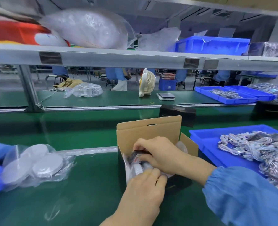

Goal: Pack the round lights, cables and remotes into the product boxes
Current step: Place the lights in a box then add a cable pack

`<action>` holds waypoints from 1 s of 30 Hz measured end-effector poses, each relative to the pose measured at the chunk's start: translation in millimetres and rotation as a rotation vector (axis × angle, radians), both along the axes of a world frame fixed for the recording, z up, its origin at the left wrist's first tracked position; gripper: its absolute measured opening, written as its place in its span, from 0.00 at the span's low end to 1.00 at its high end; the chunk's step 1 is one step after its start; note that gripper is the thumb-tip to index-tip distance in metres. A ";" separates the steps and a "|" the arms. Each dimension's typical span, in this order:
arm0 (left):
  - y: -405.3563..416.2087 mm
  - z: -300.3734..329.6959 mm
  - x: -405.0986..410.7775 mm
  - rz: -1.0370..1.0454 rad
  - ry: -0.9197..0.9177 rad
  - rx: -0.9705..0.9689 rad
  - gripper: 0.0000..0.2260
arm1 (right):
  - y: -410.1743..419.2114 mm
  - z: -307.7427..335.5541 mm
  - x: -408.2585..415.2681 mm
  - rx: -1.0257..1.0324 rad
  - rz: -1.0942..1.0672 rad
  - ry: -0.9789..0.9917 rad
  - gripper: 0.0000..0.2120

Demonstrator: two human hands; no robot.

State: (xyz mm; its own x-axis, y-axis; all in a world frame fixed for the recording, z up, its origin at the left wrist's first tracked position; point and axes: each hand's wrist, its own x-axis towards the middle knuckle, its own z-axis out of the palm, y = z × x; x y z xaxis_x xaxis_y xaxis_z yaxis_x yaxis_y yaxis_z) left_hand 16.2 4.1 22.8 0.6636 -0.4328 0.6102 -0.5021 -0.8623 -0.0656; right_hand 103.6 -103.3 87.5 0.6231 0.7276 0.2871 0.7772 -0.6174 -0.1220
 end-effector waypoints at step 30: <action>13.8 5.2 17.7 0.288 0.199 0.135 0.34 | -22.2 4.2 3.9 -0.500 -0.364 -0.347 0.09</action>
State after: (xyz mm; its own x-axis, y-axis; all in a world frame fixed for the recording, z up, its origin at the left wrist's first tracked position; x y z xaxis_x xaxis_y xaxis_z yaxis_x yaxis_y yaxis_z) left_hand 33.9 17.9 28.1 0.8697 -0.2787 0.4073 -0.2543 -0.9604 -0.1141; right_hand 107.5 -125.5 91.7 0.7848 0.5870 0.1990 0.4534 -0.7626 0.4614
